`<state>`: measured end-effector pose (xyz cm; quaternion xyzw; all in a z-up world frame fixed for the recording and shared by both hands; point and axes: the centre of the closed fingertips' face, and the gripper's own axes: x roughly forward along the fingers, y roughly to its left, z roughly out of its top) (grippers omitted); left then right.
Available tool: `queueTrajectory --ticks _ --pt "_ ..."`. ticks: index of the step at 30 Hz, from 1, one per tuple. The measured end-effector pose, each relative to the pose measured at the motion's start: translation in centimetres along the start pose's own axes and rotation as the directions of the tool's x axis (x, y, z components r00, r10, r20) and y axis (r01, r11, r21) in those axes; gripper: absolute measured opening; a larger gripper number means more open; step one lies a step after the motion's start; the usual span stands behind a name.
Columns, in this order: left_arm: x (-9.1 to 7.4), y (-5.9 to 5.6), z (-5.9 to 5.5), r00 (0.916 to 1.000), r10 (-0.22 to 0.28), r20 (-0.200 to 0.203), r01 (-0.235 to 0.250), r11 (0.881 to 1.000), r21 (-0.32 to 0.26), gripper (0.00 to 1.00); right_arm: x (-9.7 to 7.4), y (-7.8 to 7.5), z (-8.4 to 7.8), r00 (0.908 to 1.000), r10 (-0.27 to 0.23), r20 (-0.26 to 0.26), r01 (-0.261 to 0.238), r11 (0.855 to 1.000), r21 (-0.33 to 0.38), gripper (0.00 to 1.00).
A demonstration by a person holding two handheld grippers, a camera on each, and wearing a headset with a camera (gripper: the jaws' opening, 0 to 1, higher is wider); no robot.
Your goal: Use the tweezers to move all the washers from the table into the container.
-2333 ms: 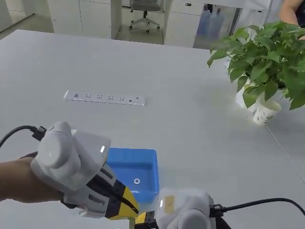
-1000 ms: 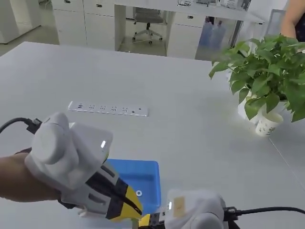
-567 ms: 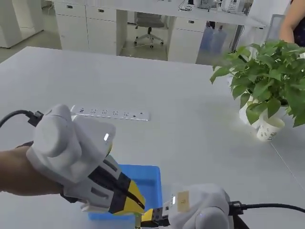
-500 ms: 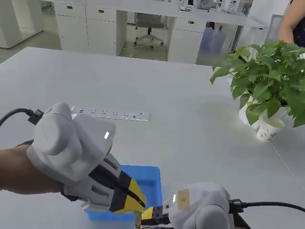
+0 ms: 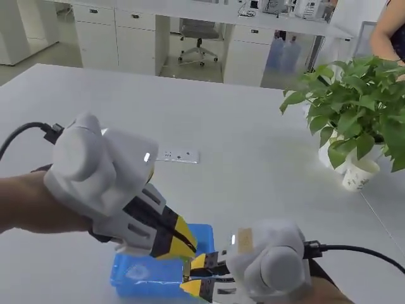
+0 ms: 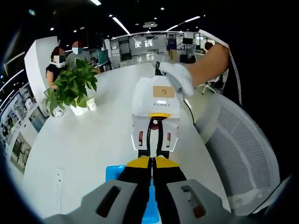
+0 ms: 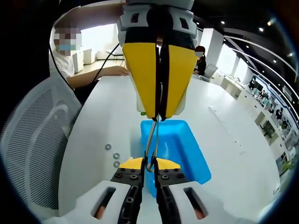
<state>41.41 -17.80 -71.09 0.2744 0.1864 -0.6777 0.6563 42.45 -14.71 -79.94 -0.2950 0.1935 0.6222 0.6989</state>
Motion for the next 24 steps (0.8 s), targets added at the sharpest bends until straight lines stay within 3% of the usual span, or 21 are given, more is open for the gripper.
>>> queueTrajectory --ticks 11,24 --pt "0.5 2.4 -1.2 0.9999 0.0 -0.013 -0.001 1.0 -0.007 0.04 1.2 -2.3 -0.9 1.0 -0.005 0.0 0.005 1.0 0.026 0.09" --pt "1.9 4.1 -3.7 0.9992 -0.033 -0.023 0.032 0.998 -0.057 0.04 3.3 -3.1 -2.9 0.9994 0.026 -0.022 -0.024 0.996 0.084 0.09"
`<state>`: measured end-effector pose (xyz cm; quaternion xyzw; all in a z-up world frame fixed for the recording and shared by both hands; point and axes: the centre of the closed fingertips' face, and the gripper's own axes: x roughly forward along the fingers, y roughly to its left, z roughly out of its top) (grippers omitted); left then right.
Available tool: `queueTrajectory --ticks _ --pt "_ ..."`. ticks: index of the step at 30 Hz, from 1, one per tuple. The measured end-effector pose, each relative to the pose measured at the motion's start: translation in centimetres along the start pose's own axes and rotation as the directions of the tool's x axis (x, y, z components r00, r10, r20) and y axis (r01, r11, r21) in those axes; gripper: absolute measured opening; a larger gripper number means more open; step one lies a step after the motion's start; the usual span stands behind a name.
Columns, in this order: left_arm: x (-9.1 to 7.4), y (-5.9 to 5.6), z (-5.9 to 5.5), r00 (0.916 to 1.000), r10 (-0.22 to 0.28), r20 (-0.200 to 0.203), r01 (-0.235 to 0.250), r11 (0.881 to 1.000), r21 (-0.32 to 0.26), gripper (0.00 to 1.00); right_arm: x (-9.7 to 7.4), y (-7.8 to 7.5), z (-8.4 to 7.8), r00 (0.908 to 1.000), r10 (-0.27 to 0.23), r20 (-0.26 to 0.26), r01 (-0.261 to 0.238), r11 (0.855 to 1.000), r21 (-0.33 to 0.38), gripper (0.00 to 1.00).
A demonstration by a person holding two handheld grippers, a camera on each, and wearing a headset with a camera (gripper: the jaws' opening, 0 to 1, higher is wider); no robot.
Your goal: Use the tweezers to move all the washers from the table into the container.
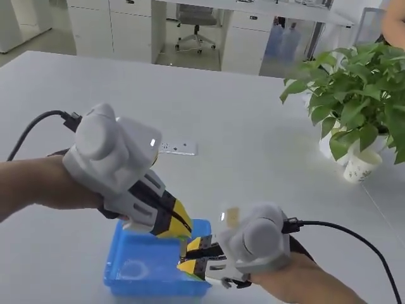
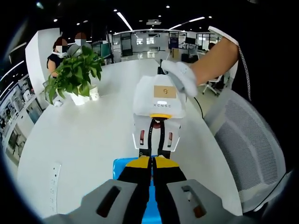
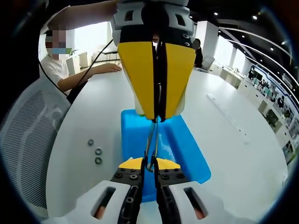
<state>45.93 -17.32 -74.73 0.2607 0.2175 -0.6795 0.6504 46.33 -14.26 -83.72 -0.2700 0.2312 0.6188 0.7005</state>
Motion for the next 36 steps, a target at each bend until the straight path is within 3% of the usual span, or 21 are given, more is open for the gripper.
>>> queueTrajectory --ticks 13,36 --pt "0.8 0.6 -1.7 0.9998 -0.018 0.003 0.018 0.999 -0.036 0.04 1.2 -0.4 -1.3 0.9992 0.015 -0.038 -0.014 1.0 0.023 0.1" --pt "1.5 0.6 -2.3 0.9997 -0.024 0.008 0.024 0.999 -0.046 0.04 1.8 -0.2 -2.1 0.9974 0.031 -0.066 -0.03 0.999 0.017 0.11"
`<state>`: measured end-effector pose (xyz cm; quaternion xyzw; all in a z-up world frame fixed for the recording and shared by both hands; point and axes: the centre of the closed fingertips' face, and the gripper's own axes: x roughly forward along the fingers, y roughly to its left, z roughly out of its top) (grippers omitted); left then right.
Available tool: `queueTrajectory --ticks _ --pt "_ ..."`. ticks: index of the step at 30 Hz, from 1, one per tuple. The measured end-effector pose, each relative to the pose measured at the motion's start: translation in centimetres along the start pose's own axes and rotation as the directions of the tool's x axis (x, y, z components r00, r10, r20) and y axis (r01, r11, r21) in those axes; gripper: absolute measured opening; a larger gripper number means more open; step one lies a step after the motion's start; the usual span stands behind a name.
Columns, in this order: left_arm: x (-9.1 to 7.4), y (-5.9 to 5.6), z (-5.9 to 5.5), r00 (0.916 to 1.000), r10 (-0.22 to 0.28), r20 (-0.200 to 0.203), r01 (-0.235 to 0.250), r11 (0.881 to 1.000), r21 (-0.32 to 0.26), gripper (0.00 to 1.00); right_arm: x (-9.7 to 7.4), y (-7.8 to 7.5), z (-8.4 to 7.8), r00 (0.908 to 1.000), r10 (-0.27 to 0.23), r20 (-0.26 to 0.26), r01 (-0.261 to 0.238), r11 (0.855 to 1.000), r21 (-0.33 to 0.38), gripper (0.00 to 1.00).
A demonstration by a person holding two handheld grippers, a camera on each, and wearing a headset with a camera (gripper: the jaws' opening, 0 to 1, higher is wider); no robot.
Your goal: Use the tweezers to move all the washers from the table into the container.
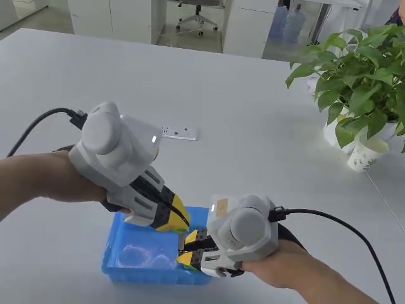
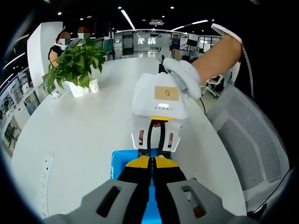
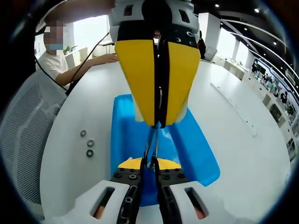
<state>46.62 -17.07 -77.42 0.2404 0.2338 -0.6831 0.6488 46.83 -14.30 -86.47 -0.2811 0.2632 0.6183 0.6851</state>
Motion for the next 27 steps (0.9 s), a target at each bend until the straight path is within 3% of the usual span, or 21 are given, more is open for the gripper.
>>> queueTrajectory --ticks 13,27 --pt "-0.2 -0.1 0.4 1.0 0.008 0.002 -0.008 1.0 0.008 0.04 -0.3 0.0 0.4 0.9999 -0.004 0.011 0.004 1.0 -0.008 0.11" --pt "-1.7 -0.6 1.4 0.9993 0.035 0.011 -0.036 0.999 0.021 0.04 -1.2 0.2 1.9 0.9992 -0.013 0.039 0.014 1.0 -0.028 0.11"
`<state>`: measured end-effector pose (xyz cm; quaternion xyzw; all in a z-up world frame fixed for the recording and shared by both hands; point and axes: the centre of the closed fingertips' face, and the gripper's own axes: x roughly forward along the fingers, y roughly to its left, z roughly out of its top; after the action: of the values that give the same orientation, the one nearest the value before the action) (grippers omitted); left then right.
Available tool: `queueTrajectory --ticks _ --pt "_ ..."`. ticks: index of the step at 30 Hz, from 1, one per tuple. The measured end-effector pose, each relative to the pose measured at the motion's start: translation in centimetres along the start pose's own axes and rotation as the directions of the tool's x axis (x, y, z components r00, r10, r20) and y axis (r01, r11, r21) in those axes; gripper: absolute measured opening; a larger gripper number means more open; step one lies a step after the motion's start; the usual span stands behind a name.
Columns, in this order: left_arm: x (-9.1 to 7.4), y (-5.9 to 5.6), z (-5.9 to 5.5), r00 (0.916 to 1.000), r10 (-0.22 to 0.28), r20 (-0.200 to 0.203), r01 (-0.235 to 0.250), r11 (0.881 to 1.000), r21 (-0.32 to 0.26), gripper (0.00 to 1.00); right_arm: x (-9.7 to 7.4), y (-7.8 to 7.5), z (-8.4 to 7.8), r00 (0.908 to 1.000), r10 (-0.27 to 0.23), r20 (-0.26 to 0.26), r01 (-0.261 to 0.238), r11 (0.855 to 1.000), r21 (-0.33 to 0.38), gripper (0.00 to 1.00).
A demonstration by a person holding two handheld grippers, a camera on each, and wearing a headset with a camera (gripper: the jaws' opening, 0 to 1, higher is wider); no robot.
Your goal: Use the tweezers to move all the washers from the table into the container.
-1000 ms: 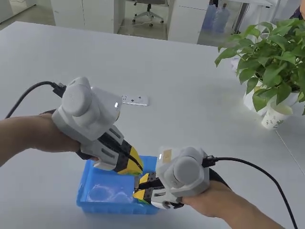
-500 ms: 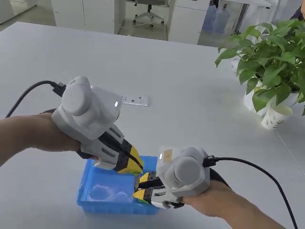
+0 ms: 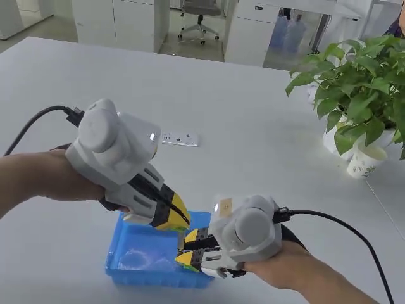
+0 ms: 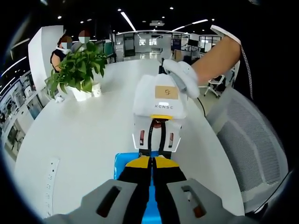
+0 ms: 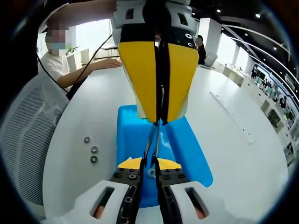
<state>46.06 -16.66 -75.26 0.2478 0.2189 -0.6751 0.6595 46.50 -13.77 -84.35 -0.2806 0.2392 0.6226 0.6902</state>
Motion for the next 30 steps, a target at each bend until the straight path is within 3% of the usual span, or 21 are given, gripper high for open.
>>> queueTrajectory --ticks 18,30 --pt "-1.5 -1.3 1.6 0.9997 0.024 0.004 -0.024 1.0 0.018 0.04 -1.5 1.0 1.7 0.9994 -0.021 0.027 0.021 1.0 -0.011 0.11" --pt "-2.1 -2.8 1.7 0.9997 0.026 -0.001 -0.026 0.999 0.03 0.04 -1.7 2.4 2.3 0.999 -0.017 0.041 0.018 1.0 -0.016 0.11"
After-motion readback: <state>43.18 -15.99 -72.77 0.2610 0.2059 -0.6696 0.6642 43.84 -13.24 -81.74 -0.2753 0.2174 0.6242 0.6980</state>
